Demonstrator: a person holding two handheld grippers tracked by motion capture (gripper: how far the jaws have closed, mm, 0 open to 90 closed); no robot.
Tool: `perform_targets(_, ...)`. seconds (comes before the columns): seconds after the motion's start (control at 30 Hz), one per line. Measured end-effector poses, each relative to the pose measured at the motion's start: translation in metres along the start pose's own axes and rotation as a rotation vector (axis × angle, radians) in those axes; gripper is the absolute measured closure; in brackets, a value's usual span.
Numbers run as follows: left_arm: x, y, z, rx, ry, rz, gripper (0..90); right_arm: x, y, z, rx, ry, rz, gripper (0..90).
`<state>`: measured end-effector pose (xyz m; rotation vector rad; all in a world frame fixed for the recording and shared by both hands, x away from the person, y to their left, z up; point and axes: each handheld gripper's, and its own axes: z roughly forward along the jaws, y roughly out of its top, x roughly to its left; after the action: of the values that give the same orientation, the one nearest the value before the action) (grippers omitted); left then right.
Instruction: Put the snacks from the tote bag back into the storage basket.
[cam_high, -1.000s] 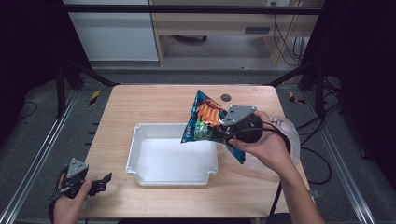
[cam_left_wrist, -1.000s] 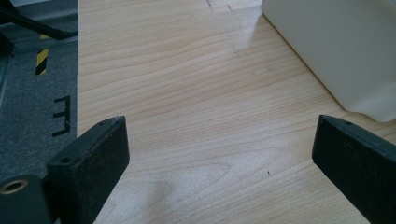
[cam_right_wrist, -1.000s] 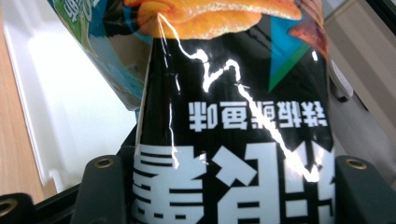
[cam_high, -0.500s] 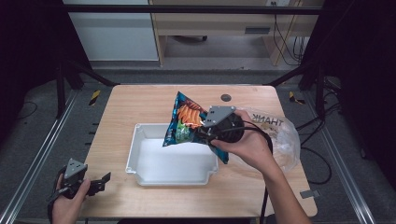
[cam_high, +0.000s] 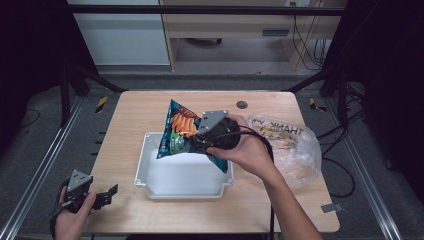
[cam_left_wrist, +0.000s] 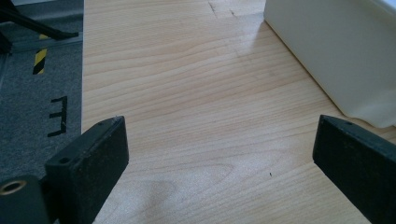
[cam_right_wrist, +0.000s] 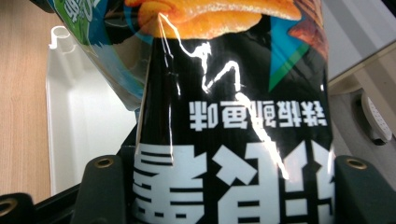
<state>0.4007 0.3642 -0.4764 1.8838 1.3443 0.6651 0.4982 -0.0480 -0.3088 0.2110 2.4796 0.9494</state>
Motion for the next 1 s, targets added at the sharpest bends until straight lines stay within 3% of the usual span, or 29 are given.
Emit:
perform_targets(0.5,-0.002,0.006,-0.002,-0.022,-0.009,0.012,3.4,0.021,0.004,0.041,0.031,0.071,-0.034,39.2)
perform_targets(1.0,-0.002,0.007,0.000,-0.021,-0.015,0.016,3.5,0.032,0.002,0.061,0.063,0.117,-0.052,39.1)
